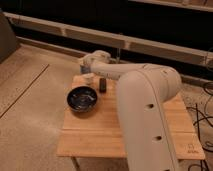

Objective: Place the white sponge in the ceramic cup

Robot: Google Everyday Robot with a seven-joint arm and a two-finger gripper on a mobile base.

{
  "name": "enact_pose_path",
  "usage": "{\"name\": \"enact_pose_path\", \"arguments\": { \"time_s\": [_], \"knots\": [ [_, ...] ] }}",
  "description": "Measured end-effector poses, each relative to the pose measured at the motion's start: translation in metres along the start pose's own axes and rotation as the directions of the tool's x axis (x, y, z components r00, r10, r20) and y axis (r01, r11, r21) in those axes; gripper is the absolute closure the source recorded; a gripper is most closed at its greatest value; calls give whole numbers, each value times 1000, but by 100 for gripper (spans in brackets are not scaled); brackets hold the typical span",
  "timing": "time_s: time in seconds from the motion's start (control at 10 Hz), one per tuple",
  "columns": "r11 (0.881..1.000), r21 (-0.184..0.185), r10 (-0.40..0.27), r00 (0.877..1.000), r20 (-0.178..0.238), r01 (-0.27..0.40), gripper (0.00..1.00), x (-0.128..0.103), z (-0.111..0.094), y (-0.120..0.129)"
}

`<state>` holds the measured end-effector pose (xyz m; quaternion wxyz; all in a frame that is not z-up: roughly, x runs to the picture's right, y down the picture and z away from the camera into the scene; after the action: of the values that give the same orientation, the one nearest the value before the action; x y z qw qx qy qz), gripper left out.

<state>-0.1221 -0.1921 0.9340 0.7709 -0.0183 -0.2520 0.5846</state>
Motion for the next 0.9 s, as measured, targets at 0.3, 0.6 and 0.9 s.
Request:
{"name": "enact_pose_path", "arguments": {
  "time_s": [0.3, 0.6, 0.9],
  "knots": [
    [1000, 12, -11, 1000, 11, 11, 100, -4, 2, -5],
    [1000, 11, -17, 1000, 11, 17, 100, -1, 8, -5],
    [1000, 7, -28, 1000, 14, 27, 100, 0, 15, -5]
  ]
}}
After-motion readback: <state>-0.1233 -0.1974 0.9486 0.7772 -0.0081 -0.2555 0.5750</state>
